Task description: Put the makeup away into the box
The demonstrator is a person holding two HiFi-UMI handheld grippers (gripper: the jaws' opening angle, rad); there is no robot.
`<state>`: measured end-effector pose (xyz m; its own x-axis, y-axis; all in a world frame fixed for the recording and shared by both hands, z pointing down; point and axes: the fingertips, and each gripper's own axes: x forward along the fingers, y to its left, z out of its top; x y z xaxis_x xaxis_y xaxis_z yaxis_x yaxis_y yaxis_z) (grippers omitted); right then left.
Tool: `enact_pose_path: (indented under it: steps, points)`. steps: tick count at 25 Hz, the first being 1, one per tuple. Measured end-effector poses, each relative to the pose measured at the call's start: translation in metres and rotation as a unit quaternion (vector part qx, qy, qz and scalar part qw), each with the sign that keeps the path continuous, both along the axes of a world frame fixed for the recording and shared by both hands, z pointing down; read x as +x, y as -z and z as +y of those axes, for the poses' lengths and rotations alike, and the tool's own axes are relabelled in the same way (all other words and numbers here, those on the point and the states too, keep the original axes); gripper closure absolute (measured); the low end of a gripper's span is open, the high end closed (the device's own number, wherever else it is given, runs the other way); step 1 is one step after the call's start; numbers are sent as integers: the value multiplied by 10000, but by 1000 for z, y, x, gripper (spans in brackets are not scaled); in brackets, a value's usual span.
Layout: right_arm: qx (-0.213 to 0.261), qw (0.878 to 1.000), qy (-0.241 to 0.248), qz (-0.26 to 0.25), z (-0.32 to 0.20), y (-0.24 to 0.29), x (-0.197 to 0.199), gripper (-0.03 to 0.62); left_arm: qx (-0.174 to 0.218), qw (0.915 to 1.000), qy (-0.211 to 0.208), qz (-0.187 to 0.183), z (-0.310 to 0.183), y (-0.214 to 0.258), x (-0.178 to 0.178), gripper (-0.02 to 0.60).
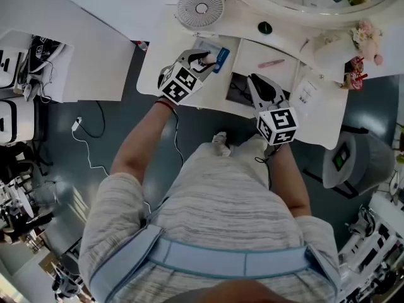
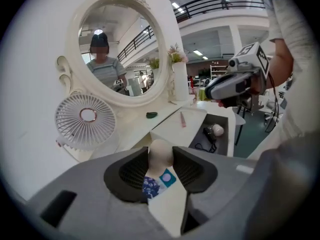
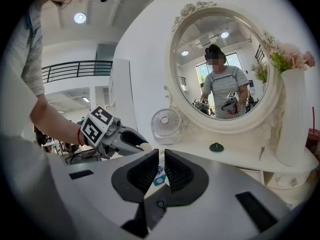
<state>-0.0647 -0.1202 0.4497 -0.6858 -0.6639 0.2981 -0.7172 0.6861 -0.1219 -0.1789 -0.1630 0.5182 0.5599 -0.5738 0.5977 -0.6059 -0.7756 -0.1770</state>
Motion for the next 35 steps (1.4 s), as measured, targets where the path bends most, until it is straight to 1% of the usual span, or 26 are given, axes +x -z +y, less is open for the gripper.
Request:
enact_pose_path:
  steps: [4, 11, 15, 18, 22, 30, 32, 35]
  points:
    - [25, 9998, -181, -6, 5, 2, 19, 580, -58, 9996, -251, 89, 16, 4, 34, 419]
    - [31, 9989, -469, -24, 14, 2, 49, 580, -164, 9979, -621, 104, 35, 3, 77, 419]
    - [26, 9979, -639, -22, 19, 2, 64, 580, -240, 9961, -850, 51, 45, 0, 102, 419]
    - [21, 9972, -751, -12, 23, 2, 76, 580, -357, 9950, -936, 37, 52, -7, 119, 419]
    - [11, 9959, -906, -8, 28, 0, 90, 580, -467, 9928, -1101, -72, 58, -17, 140, 419]
    - [-16, 9936, -1128, -19, 31, -3, 114, 580, -630, 9888, -1297, -386, 58, -38, 169, 417]
    - [-21, 9933, -1156, -23, 31, -3, 117, 580, -646, 9885, -1305, -409, 57, -40, 173, 411]
    - [-32, 9932, -1167, -23, 31, -3, 120, 580, -670, 9886, -1300, -361, 57, -42, 177, 385]
